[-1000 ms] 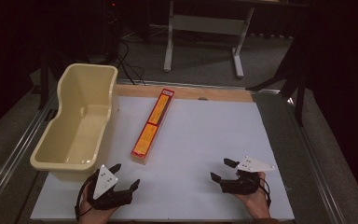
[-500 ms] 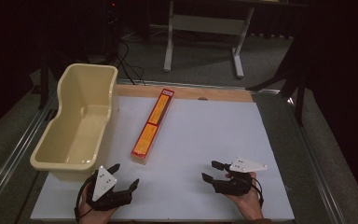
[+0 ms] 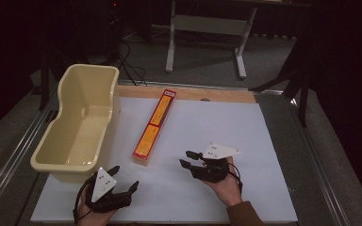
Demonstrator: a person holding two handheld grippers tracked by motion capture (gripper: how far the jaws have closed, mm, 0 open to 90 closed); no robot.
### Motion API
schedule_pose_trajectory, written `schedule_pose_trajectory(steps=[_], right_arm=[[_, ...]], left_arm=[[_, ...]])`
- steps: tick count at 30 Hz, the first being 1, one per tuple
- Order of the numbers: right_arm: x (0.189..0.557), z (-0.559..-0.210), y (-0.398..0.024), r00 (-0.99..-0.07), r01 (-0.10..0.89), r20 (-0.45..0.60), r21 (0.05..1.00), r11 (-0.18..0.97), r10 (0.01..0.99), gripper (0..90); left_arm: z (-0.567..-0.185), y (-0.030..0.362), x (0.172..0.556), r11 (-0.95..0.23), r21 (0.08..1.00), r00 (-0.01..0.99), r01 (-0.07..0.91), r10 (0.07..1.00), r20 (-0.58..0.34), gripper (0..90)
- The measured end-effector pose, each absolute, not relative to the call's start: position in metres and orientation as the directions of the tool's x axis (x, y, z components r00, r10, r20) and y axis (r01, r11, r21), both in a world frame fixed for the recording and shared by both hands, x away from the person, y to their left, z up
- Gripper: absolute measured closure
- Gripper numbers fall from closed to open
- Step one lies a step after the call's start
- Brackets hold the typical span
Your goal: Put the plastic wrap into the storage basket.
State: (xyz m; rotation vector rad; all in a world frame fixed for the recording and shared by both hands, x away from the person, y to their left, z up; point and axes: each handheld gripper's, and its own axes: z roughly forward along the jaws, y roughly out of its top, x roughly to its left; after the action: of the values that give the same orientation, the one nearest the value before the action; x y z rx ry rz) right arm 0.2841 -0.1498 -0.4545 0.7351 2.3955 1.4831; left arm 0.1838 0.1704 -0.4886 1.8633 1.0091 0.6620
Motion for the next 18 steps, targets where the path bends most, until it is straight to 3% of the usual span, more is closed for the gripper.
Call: schedule_pose_trajectory(steps=[10,18], right_arm=[[0.31,-0.457,-0.097,-0.87,0.28,0.058,0.877,0.392,0.49,89.3],[0.324,-0.466,-0.061,-0.886,0.27,0.041,0.855,0.442,0.461,89.8]], left_arm=[[-0.487,0.173,0.183,-0.267,0.89,0.527,0.369,0.849,0.036,21.1],[-0.487,0.173,0.183,-0.263,0.893,0.529,0.365,0.848,0.033,21.4]])
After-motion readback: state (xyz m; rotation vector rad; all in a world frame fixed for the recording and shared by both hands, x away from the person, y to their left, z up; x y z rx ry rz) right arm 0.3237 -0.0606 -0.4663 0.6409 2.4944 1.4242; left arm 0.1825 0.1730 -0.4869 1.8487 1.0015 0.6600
